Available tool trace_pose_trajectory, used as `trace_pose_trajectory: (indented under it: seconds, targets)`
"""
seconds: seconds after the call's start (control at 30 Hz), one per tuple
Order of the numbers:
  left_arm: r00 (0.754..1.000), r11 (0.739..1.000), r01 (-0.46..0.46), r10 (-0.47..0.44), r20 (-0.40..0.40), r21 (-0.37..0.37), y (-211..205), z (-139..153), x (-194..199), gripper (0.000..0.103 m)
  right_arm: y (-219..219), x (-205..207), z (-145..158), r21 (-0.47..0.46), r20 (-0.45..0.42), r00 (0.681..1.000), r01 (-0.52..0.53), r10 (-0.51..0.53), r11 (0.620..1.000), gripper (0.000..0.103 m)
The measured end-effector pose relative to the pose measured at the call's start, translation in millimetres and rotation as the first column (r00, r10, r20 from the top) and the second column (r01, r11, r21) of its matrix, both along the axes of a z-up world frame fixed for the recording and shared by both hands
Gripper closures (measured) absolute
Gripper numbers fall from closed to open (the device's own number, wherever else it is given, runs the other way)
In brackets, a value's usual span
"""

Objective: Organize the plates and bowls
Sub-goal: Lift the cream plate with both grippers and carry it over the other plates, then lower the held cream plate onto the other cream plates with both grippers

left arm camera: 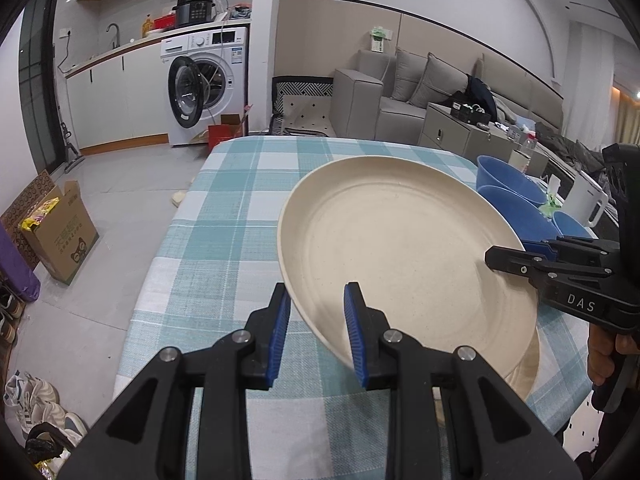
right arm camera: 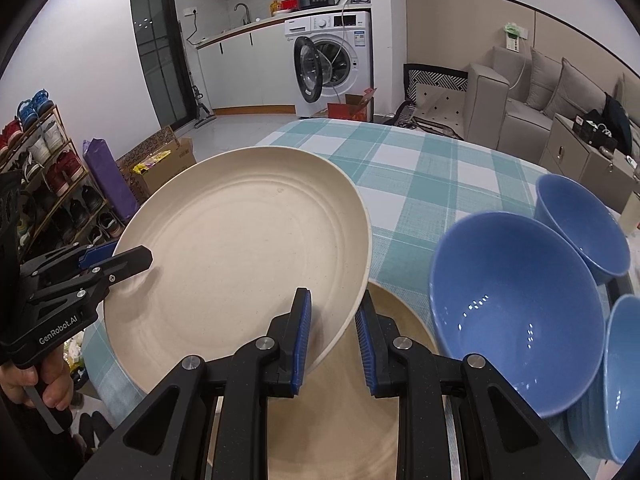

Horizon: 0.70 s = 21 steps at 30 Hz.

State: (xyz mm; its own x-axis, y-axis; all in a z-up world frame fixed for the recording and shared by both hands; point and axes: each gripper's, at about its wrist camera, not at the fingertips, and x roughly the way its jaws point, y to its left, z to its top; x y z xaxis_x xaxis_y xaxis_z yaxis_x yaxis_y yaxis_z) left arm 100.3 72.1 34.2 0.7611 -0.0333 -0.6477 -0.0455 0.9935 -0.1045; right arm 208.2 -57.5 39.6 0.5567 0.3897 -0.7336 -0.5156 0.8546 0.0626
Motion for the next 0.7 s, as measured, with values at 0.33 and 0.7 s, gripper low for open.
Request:
trace_pose_trajectory:
  seconds: [0.33,0.7]
  targets:
    - [0.999,0.999,0.040,-0.039,-0.013,0.025,-20.7,-1.6,-7.5,0.077,-24.4,-22.0,-10.4,0.006,-0.010,0.999,0.033,-0.033,0.999,0.080]
    - [0.997,0.997,0.065,-0.064,-0.034,0.042,-32.0,-6.0,-14.7,0.077,-37.2,-39.5,-21.6,0.004,-0.031,0.999,0.039,-0.038,0.999,0.080]
